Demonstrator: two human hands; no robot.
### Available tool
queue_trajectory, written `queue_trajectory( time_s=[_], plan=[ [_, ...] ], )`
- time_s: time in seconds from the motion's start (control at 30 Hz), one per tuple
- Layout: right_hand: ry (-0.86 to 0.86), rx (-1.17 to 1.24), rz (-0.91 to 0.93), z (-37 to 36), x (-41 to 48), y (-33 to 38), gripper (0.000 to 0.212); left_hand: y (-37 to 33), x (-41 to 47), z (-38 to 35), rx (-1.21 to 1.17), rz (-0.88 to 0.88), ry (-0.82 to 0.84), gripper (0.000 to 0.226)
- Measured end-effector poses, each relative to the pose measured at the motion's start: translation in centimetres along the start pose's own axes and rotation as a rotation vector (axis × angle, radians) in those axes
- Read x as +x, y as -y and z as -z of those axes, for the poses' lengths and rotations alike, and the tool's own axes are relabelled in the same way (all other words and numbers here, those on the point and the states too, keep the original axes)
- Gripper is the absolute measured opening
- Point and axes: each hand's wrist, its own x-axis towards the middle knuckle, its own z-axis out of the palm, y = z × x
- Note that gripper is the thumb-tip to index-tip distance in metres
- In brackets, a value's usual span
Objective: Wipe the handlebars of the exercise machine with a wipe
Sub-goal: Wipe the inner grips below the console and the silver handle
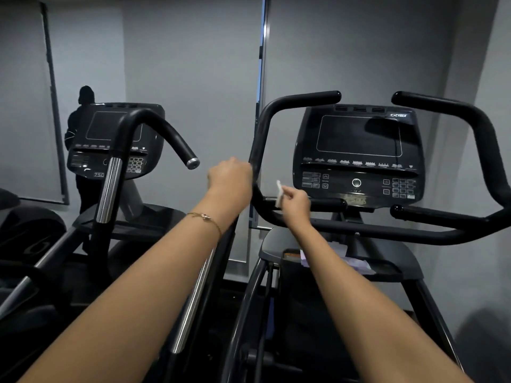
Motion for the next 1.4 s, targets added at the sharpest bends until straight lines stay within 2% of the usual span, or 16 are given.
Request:
queue_trajectory(
  time_s=[0.1,0.27,0.47,0.57,0.67,0.77,0.83,1.03,1.27,1.4],
  plan=[
    [-0.069,-0.138,-0.007,2.1,1.9,-3.5,0.033,-2.6,2.5,-1.0,0.154,-0.11,-0.026,0.029],
    [0.061,-0.374,0.207,1.3,5.2,-3.9,0.027,-5.6,6.8,-4.7,0.389,-0.15,-0.004,0.03],
    [0.335,-0.79,0.483,-1.9,7.3,-3.9,0.012,-6.2,10.3,-10.1,0.655,-0.004,0.068,0.037],
    [0.357,-0.963,0.59,-2.4,7.8,-4.4,0.015,-6.4,11.1,-11.2,0.695,0.036,0.048,0.036],
    [0.32,-1.083,0.564,0.0,8.0,-4.2,0.021,-6.5,11.1,-11.4,0.692,0.053,0.027,0.036],
    [0.2,-1.1,0.381,4.2,8.2,-4.9,0.025,-6.6,10.9,-11.4,0.696,0.049,0.034,0.04],
    [0.199,-1.099,0.316,5.2,8.1,-5.1,0.028,-6.6,10.9,-11.4,0.706,0.055,0.043,0.041],
    [0.316,-1.028,0.419,1.8,7.3,-4.2,0.025,-6.9,11.0,-11.9,0.687,0.111,0.025,0.042],
    [0.137,-1.013,0.321,5.4,6.4,-5.7,0.024,-7.2,10.7,-12.0,0.729,0.092,0.051,0.04],
    [0.214,-1.011,0.391,4.4,6.2,-5.1,0.023,-7.2,10.5,-12.2,0.77,0.091,0.038,0.039]
  ],
)
